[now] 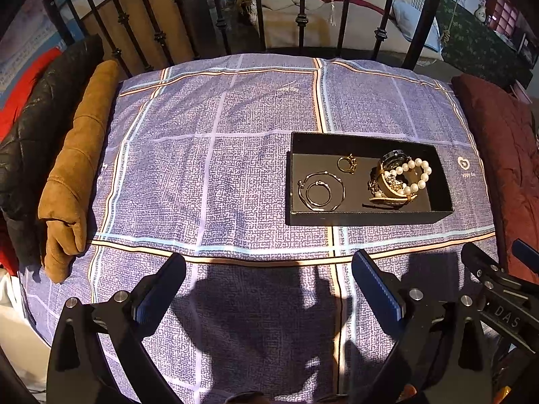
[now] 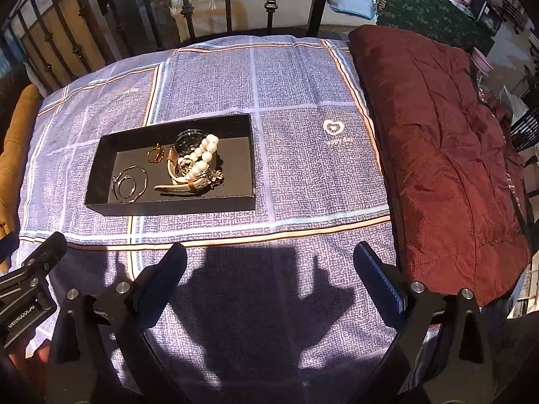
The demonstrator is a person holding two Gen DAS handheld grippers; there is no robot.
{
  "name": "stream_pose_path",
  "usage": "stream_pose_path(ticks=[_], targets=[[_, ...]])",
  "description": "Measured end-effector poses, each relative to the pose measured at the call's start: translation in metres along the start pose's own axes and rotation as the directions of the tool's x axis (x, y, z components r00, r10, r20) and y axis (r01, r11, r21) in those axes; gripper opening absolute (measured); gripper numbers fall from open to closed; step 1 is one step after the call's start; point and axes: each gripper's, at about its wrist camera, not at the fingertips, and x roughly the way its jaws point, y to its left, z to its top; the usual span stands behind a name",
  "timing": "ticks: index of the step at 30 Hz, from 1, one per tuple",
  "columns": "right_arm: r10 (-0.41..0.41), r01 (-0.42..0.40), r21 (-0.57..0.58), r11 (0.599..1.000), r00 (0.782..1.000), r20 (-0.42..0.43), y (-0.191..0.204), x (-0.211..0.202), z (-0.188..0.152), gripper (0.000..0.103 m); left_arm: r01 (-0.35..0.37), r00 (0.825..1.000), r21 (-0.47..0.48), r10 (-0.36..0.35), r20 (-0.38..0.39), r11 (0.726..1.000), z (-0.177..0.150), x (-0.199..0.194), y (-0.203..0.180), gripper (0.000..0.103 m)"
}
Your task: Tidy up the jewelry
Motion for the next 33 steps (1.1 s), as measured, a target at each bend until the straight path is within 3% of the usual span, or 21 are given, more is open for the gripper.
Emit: stream_pose_path(ticks=[12,19,24,33], targets=[[0.005,-0.005,-0.005,1.000,1.000,-0.008,0.0025,0.0021,-0.0013,0.097,-0.015,1.000,0.007,0.014,0.011,1.000,-0.0010,0.0011,0.0036,0.097],[0.004,-0.004,-0.004,1.000,1.000,-0.003,0.0029,0.0007,-0.0027,0.097,-0.047,0.997,-0.050,0.050,0.061,0.998,-0.0066,-0.0046,0.0107,0.097],[0.001,-0.001,-0.006,1.000,1.000,0.002,0.0025,-0.0011,-0.0018,0.097,-0.004,1.000,-0.003,0.004,0.010,1.000,-0.0063,0.0025,0.0057,0.097],[0.016,-0.016,0.025,1.000,1.000,0.002,-0.0041,-0.0030,-0.0018,0.097,-0.004,1.000,0.000,0.004,0.002,1.000,-0.0068,0.0022,0.0039,0.097]])
